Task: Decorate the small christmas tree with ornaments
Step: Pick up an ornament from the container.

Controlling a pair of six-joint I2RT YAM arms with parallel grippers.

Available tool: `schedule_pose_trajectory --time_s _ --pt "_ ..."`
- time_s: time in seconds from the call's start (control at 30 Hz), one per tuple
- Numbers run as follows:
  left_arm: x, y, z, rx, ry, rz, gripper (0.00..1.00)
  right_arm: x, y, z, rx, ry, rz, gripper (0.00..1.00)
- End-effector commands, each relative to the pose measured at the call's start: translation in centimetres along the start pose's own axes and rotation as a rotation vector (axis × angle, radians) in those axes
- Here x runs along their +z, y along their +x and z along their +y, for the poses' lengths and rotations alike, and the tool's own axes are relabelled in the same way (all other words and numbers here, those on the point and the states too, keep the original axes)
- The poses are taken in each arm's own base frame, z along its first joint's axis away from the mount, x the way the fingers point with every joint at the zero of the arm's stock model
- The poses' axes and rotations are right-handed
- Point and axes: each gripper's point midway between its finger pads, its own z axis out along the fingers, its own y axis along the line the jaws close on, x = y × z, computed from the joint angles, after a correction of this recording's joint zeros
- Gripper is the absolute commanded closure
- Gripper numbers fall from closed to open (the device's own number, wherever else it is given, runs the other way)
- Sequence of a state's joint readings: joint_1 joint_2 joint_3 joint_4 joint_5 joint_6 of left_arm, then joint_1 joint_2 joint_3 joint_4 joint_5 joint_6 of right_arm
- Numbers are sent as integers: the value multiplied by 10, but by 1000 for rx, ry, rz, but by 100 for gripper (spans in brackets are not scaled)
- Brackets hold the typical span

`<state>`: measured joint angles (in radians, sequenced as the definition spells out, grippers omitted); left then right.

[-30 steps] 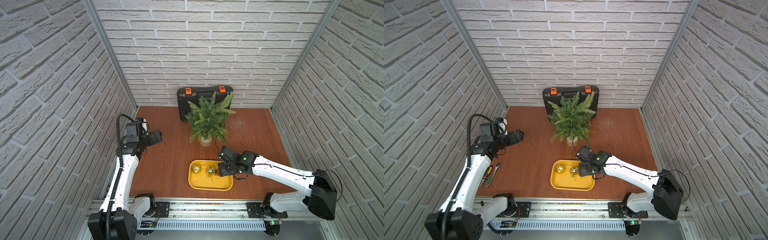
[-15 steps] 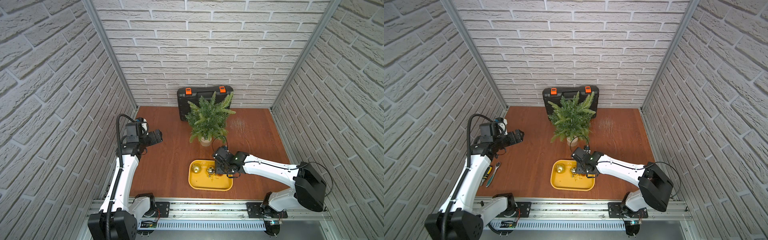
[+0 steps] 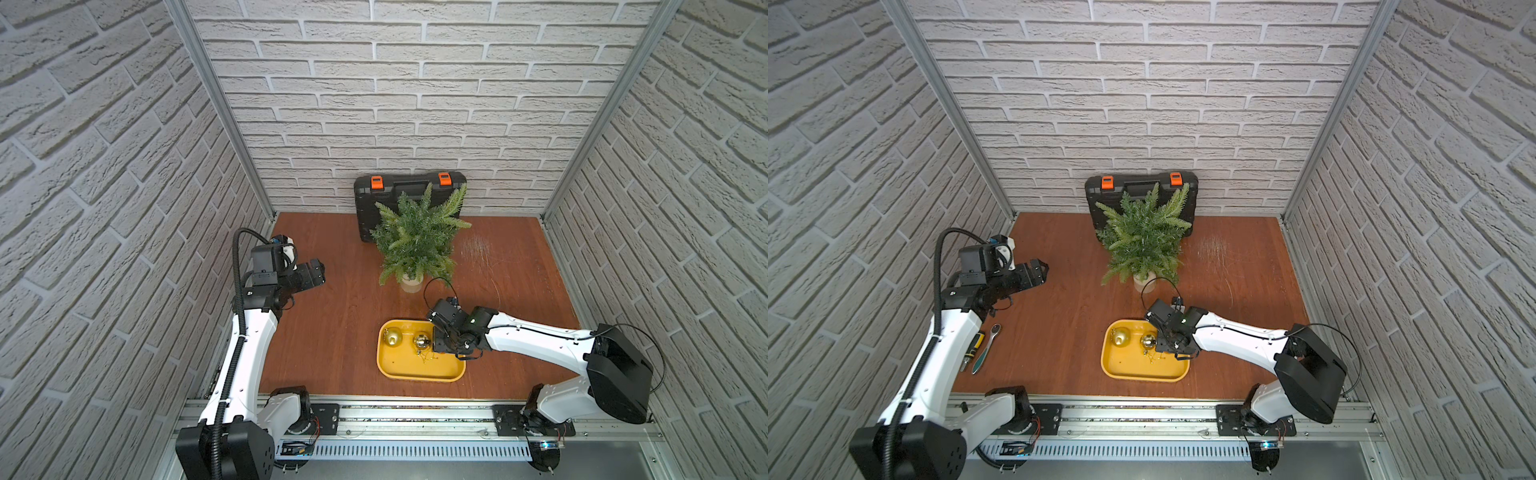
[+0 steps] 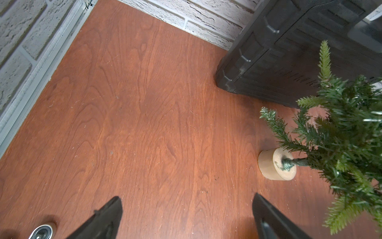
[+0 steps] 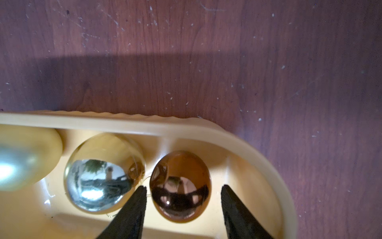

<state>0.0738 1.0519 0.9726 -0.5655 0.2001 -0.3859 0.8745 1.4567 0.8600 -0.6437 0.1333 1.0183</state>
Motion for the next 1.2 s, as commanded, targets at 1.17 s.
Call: schedule_pose_trajectory --time_s 1.17 --pt "7 5 1 -7 16 21 2 25 -6 7 -3 14 -41 43"
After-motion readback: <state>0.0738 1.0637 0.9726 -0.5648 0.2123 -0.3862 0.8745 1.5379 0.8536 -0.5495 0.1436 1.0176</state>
